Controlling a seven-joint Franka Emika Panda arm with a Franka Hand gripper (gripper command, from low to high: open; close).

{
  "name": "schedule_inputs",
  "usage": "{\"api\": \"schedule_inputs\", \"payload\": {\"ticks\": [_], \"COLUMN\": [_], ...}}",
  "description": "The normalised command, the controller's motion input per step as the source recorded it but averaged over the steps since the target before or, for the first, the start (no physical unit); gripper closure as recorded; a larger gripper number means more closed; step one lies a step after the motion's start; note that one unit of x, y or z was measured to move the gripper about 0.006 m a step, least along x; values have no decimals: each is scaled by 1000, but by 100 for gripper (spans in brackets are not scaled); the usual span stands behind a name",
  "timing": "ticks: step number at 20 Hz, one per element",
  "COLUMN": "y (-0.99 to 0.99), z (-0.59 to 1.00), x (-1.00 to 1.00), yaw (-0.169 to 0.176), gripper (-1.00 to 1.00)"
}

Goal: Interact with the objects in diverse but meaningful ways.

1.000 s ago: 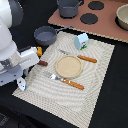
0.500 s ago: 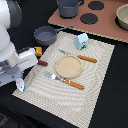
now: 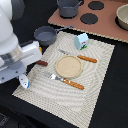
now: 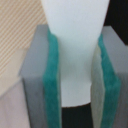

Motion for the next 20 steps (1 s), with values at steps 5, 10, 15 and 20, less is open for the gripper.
{"api": "schedule_inputs", "payload": {"ticks": [5, 10, 15, 20], "y": [863, 818, 794, 807], "z": [438, 160, 25, -3], "x": [-403, -472, -477, -127], "yaw": [51, 53, 50, 22], "gripper": [100, 100, 100, 100]}}
